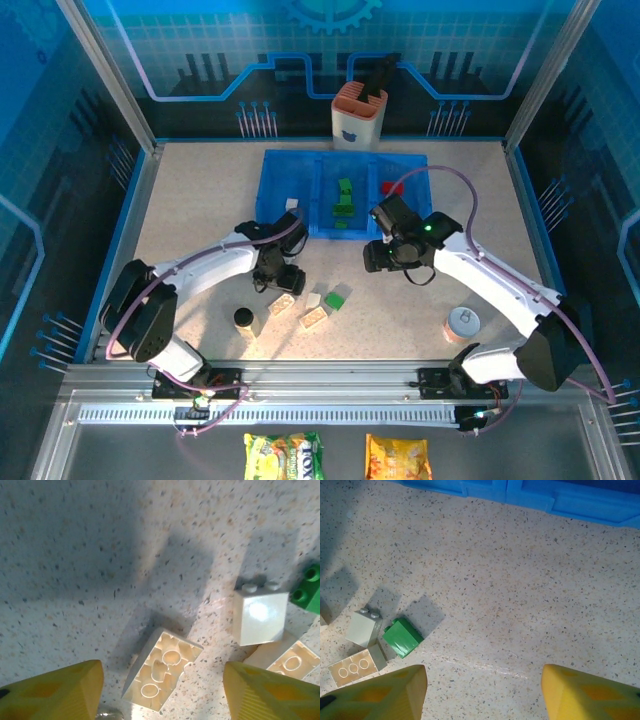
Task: Sort the legos into containers by color
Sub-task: Pick up the lego from the middle-left of the table.
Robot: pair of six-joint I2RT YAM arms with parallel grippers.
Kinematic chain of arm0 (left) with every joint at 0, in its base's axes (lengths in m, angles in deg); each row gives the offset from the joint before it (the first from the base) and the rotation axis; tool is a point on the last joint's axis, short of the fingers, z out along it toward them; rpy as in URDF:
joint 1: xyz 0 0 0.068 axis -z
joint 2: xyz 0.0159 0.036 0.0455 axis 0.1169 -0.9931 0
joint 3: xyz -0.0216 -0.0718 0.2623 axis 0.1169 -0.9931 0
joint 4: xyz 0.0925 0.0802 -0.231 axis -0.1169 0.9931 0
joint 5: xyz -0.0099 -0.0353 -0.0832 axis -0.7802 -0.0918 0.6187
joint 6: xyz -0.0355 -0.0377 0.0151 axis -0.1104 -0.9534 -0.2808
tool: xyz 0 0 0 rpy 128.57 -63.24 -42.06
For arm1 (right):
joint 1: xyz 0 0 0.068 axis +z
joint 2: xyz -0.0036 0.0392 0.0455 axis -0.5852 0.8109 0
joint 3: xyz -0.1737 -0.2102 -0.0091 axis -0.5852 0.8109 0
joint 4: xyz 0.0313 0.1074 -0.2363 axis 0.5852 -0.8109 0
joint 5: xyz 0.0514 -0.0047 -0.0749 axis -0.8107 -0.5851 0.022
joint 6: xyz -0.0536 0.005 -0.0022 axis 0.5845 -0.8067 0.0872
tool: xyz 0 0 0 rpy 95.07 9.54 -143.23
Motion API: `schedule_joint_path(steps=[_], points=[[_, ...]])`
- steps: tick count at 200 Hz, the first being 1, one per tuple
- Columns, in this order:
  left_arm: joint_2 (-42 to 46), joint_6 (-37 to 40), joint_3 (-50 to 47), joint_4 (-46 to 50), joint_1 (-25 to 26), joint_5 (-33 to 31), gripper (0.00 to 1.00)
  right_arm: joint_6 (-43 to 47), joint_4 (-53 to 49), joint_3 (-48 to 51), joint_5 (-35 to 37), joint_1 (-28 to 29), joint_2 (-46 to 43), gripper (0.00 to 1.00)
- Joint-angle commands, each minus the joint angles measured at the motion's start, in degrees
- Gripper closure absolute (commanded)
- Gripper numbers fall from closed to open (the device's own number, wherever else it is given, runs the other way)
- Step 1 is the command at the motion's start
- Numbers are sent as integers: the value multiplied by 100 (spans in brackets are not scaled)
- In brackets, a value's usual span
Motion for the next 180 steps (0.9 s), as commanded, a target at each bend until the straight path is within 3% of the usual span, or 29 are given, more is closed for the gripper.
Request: schedule_joint_path(steps=[1,65,102,180], points=[[124,-200,-264,-168,51,274,31,-52,-44,-181,93,110,104,37],[-90,-158,-647,-394,85,567,23,-91,18,-184,30,137,110,37],[-321,-166,-666,-404,102,357,23,-96,44,-184,17,146,133,37],[-508,-190,-648,-422,145,206,45,-79,52,-148,-18,145,165,37]])
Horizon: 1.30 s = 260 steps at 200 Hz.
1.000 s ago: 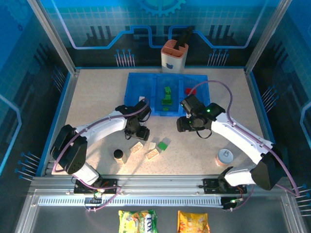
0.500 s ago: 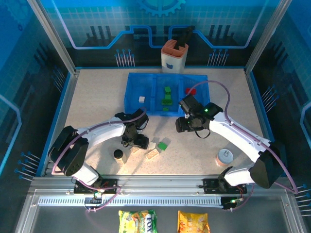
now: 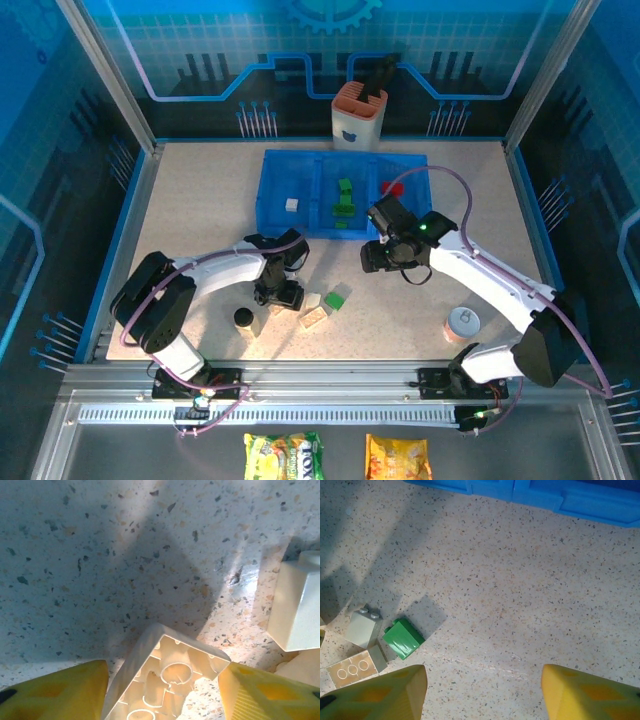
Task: Sort the legos into containers by color
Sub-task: Pick up the lego from the middle-left of the table.
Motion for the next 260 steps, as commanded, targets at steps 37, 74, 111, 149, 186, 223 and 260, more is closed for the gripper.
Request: schedule_joint_path(steps=[37,74,111,149,186,223,260], points=[[-101,-32,-43,70,52,-78,52,-78,4,-118,-35,98,-2,37],[-101,-51,-36,77,49,-80,56,-78,-13,-115,-38,98,-2,37],[-84,-66,-56,85,53,-93,61,-87,-25,-100,-47,93,-20,37],[-41,-127,-65,99,52,-137,64,-87,-49,-110,-31,97,-35,37],[81,-245,-5,196,49,-265,65,-91,-79,-118,-17,98,-71,37],[205,-378,202,377,32,-446,65,-89,-111,-127,6,97,-102,37],[340,-503,498,566,-90,-555,65,-104,-158,-116,46,94,-184,37]])
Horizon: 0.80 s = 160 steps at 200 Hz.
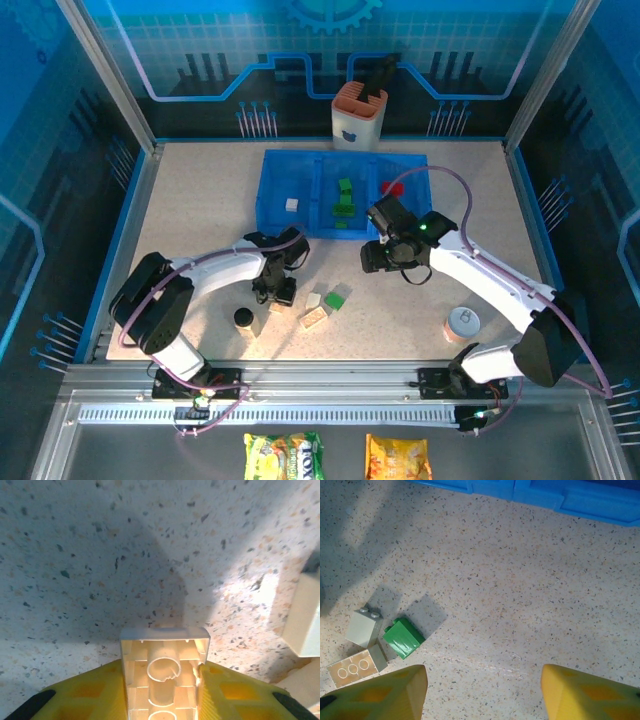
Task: Sort the legos into containers by color
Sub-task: Pick up the lego from the middle-left of the table, then place the lego in the container.
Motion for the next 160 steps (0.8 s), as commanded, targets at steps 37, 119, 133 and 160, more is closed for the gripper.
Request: schedule_joint_path(steps=[37,119,133,160], points=[[426,-159,765,451,-343,-129,65,-111,-207,-100,149,97,-278,37],[-46,215,2312,614,-1136,-1,63,-212,-286,27,264,89,-512,38],[-251,303,2656,638,-1232,-25,64,-216,-316,47,279,86,-540,38],[-652,391,3212,557,-1423,2,64,-225,-367,65,342,85,-606,38]])
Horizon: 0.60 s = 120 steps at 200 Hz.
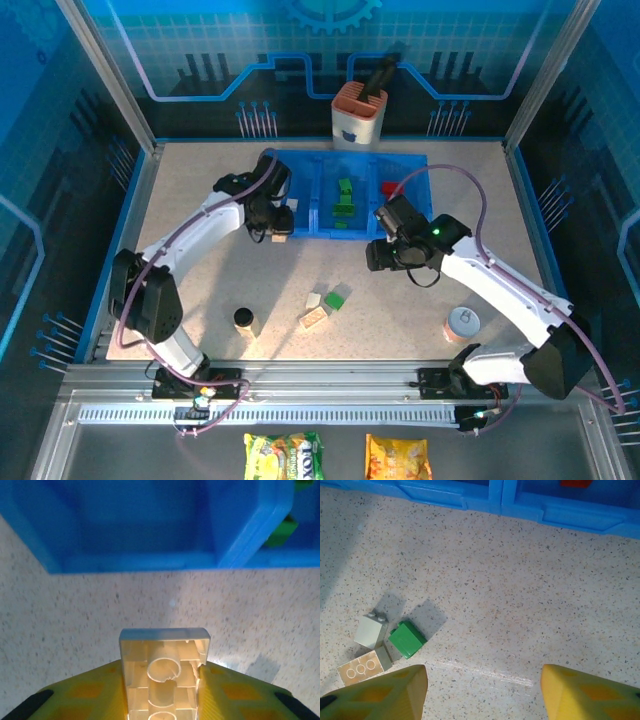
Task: Sort the legos into containers by color
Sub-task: Place the lego in the container.
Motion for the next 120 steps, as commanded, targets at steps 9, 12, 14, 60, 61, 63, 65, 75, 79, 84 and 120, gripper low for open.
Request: schedule_joint_path(steps=[9,12,14,60,61,63,65,75,79,84,120], points=[[-525,233,647,66,-200,88,64,-116,-227,68,172,80,-163,38],[-585,238,718,61,-216,92,64,-116,-225,73,172,80,-173,38],[-632,245,764,52,-224,94,64,-116,-232,73,172,72,-175,38],[-1678,321,1738,-5,-463,-112,63,-107,-313,53,234,54,-223,38],[-1703,322,1763,2,-465,-130,63,-107,-320,55,238,50,-225,38],[-1755,337,1808,11,-473,-159,63,-107,-321,60,237,46,-232,38],[-1807,351,1854,22,-480,-182,63,-105,-322,63,241,45,-243,38],[-2055,391,2053,59,-521,-240,64,-107,-343,73,243,28,-260,38],[-2147,413,2126,69,-536,-259,63,-108,-348,81,251,21,-268,38],[-2250,433,2201,86,-554,-300,63,-109,-356,81,251,19,-279,38],[-2924,614,2672,191,-640,-640,64,-106,-436,96,280,-33,-357,38]])
